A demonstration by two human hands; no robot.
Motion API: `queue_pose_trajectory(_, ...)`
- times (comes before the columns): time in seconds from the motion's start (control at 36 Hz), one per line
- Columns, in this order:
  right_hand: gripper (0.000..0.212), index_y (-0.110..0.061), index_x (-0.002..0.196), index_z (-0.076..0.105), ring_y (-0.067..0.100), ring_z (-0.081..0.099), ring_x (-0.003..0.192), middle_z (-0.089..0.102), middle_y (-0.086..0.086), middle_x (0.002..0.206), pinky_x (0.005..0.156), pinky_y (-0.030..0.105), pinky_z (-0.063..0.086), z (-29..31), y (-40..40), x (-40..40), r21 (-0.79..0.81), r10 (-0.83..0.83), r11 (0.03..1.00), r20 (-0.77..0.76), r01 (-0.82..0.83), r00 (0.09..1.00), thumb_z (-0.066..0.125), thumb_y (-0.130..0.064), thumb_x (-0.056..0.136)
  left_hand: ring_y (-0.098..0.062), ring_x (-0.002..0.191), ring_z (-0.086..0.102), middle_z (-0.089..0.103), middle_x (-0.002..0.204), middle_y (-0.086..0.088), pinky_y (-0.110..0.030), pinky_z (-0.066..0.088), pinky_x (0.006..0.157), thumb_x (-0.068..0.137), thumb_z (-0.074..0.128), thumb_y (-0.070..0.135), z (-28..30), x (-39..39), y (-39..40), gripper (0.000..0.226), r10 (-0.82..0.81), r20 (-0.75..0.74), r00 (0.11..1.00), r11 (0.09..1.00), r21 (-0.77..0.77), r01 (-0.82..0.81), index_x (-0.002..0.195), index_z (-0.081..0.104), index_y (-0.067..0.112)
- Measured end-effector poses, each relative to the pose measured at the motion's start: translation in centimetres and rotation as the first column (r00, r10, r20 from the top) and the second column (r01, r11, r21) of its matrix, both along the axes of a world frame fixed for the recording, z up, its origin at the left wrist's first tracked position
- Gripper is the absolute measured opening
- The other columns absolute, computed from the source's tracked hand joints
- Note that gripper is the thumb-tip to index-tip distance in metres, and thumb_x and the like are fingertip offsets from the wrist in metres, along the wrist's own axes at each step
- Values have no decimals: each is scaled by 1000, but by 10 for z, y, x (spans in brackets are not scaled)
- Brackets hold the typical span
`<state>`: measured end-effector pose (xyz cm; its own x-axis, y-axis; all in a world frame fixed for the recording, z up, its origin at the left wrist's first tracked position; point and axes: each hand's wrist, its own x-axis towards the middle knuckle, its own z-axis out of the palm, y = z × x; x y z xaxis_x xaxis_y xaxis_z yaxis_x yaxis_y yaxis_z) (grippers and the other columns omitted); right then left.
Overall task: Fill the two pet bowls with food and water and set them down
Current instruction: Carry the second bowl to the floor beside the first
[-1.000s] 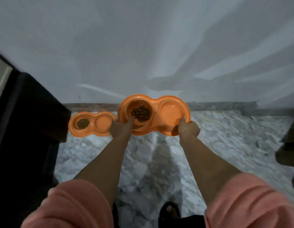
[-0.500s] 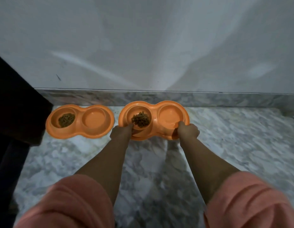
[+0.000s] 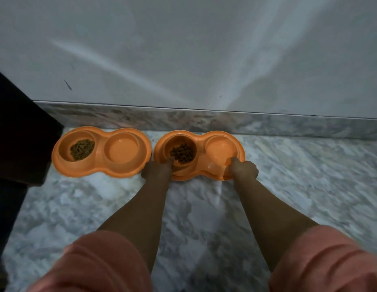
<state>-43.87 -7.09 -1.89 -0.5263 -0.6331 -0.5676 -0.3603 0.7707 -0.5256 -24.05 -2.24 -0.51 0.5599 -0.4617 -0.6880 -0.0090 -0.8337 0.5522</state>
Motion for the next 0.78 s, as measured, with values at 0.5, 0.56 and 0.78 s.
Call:
queue_pose_trajectory(0.5,54,0,119,58,33,56,112,59,20,118,96,41,48,-19,-7,1,21,85,996,-51,-84,995,46,-46,92,-33,125,52,54,137,-16,-40,45,100,84,68,39,-15,-8,-7,68,133,6,991,989,-64,-132,139,46,6)
queue_pose_trajectory(0.56,57,1,121,58,32,54,115,59,20,120,97,41,47,-20,-8,1,29,102,995,-60,-101,993,47,-47,93,-33,127,50,53,138,-14,-41,44,104,84,68,41,-16,-7,-7,69,127,19,992,990,-67,-126,140,45,8)
queue_pose_trajectory(0.78,64,2,122,57,32,54,116,59,19,121,98,39,47,-18,-6,-2,61,173,984,-56,-170,983,43,-54,93,-35,127,49,53,137,-16,-45,41,107,82,67,45,-20,-5,-8,72,136,40,990,988,-76,-133,139,46,6)
